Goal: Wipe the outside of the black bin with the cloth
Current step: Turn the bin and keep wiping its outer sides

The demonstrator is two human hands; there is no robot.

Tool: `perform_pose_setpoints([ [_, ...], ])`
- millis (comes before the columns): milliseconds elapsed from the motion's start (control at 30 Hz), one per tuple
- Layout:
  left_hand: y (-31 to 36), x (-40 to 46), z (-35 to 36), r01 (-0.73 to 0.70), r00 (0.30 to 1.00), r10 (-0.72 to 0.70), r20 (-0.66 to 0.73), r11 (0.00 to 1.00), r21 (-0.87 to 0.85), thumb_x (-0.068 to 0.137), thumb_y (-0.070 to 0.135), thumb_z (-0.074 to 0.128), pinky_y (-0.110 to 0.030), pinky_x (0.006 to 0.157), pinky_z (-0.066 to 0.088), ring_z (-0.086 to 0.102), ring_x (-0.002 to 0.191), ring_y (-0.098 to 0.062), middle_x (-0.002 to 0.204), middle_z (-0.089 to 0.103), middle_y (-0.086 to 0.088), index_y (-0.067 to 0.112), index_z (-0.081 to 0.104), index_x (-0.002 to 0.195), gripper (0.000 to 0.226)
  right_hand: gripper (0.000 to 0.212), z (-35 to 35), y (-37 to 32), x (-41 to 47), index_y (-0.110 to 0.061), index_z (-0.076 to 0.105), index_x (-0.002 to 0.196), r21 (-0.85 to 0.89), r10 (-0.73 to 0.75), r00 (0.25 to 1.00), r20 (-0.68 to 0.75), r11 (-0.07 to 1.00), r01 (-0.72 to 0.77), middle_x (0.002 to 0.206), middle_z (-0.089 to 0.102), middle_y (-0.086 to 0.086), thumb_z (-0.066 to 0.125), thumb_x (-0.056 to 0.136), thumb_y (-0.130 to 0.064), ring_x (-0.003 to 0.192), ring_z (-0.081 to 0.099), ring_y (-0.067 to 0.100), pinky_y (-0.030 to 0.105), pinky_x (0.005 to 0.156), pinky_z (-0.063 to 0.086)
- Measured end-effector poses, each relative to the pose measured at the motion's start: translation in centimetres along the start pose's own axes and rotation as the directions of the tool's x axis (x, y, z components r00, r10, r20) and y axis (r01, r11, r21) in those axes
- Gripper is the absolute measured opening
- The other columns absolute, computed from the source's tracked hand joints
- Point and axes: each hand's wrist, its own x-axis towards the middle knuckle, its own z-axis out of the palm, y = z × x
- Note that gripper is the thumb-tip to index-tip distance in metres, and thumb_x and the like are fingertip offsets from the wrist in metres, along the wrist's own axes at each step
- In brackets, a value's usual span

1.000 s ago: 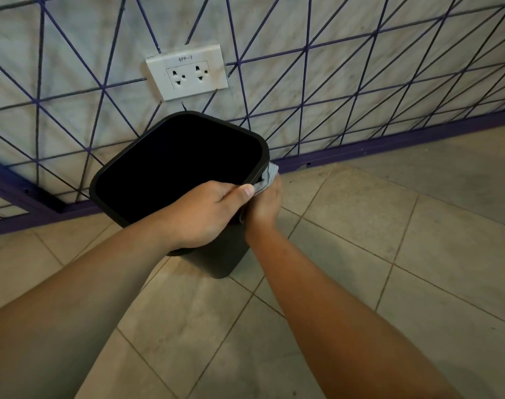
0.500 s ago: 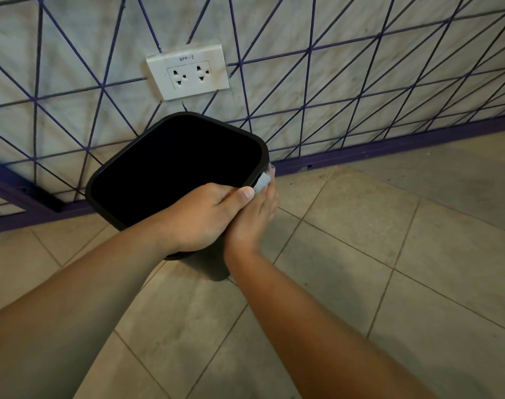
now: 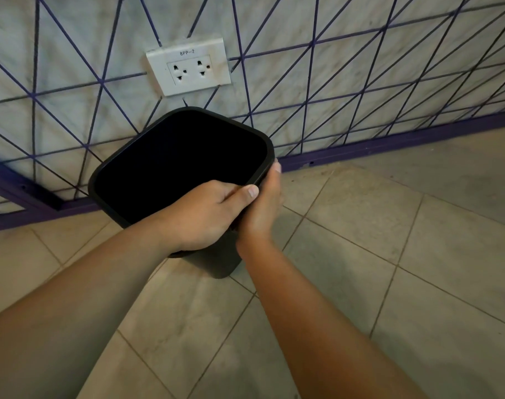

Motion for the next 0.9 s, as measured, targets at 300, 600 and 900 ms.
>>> perform_pose_setpoints([
  [300, 0.0, 0.1, 0.0, 0.02, 0.999, -0.022, -0.037, 0.998, -0.062, 0.105, 0.034, 0.042, -0.008, 0.082, 0.049, 0.066, 0.093, 0.01, 0.096, 0.074, 0.013, 0.029, 0.071, 0.11, 0.03, 0.068, -0.5, 2.2, 0.8, -0.033, 0.063, 0.14, -0.099, -0.023, 0.998, -0.055, 0.995, 0.018, 0.148, 0.054, 0.003, 0.037, 0.085, -0.063, 0.142, 0.047, 0.021, 0.049, 0.123, 0.034],
  [600, 0.0, 0.2, -0.1, 0.02, 0.999, -0.02, -0.045, 1.0, -0.01, 0.105, 0.035, 0.041, -0.008, 0.084, 0.047, 0.064, 0.098, 0.01, 0.1, 0.072, 0.014, 0.029, 0.069, 0.118, 0.031, 0.081, -0.4, 1.9, 0.6, -0.034, 0.057, 0.146, -0.05, -0.111, 0.991, -0.072, 0.993, 0.107, 0.145, 0.054, -0.006, 0.033, 0.078, -0.071, 0.142, 0.045, 0.016, 0.051, 0.124, 0.033],
  [900, 0.1, 0.0, 0.0, 0.006, 1.0, -0.006, -0.012, 0.999, -0.049, 0.105, 0.029, 0.042, 0.001, 0.074, 0.044, 0.063, 0.092, 0.016, 0.088, 0.071, 0.028, 0.033, 0.069, 0.104, 0.027, 0.066, -0.8, 2.0, 0.6, -0.034, 0.052, 0.152, -0.101, -0.179, 0.983, -0.024, 0.979, 0.176, 0.155, 0.048, -0.012, 0.035, 0.092, -0.057, 0.148, 0.039, 0.009, 0.043, 0.128, 0.026],
])
